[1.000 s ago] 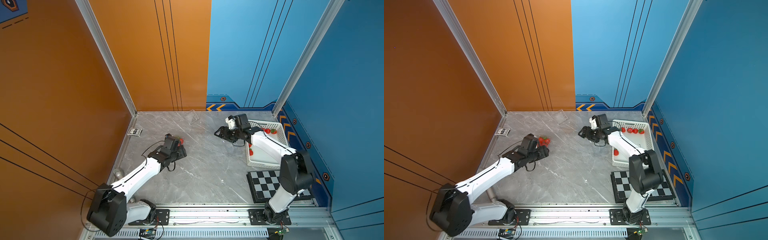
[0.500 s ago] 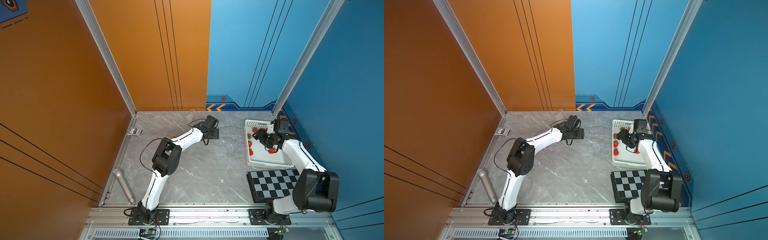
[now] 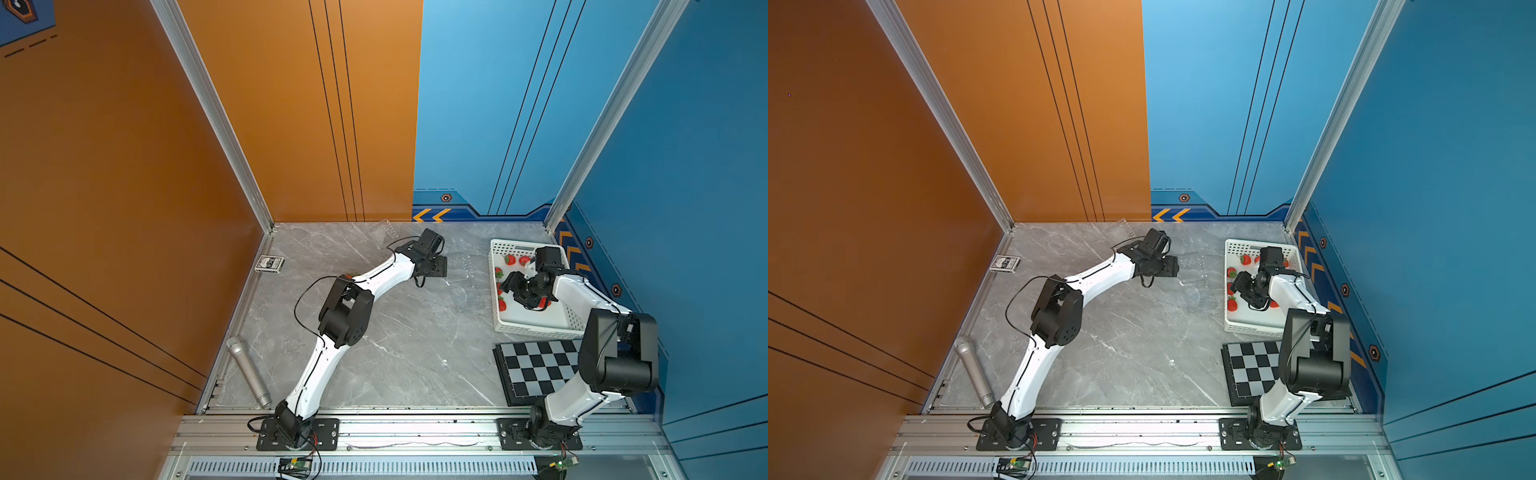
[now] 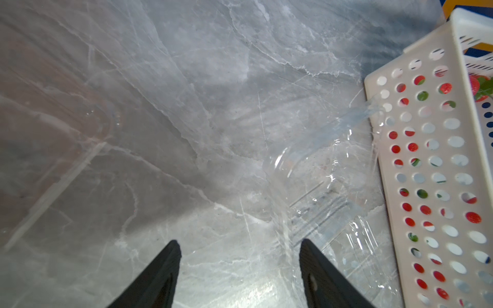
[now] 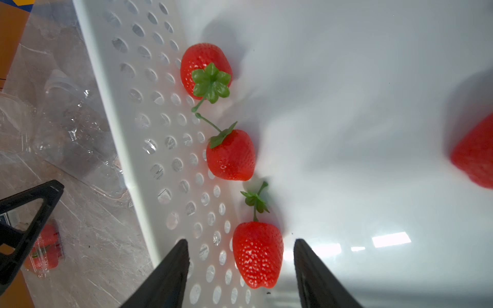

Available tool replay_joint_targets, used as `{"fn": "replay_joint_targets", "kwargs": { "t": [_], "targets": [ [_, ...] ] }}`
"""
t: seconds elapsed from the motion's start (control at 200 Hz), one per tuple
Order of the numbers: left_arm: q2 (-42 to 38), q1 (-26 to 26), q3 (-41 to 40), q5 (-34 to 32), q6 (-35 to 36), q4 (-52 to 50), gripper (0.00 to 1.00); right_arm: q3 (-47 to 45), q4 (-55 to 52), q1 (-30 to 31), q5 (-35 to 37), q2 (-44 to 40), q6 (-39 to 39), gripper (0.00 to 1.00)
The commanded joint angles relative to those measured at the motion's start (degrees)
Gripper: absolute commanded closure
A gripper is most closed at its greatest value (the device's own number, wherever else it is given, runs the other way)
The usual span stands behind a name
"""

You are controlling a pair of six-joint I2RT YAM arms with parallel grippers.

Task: Pack strawberries into containers
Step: Move the packing box to the center of the board.

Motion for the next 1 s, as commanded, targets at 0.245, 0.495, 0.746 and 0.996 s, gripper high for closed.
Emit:
{"fn": "replay_joint_targets", "kwargs": {
  "t": [0.245, 0.495, 0.746, 0.996],
  "targets": [
    [7.9, -0.7, 7.8, 2.0, -2.5, 0.4, 0.28, -0.2, -0.1, 0.7, 2.7, 3.6, -1.7, 0.36],
    [12.5, -0.7, 13.4, 2.3, -3.7, -2.6, 0.43, 2.1, 0.5, 2.6, 3.0, 7.1, -1.8, 0.38],
    [11.2, -0.8, 9.8, 2.5, -3.3, -3.7, 0.68, 6.0, 0.4, 4.8, 5.2, 9.4, -1.4, 0.38],
    [5.3, -0.8, 0.4, 1.3, -3.5, -3.6, 0.79, 8.4, 0.1, 5.9, 6.8, 10.9, -1.3, 0.39]
  ]
}}
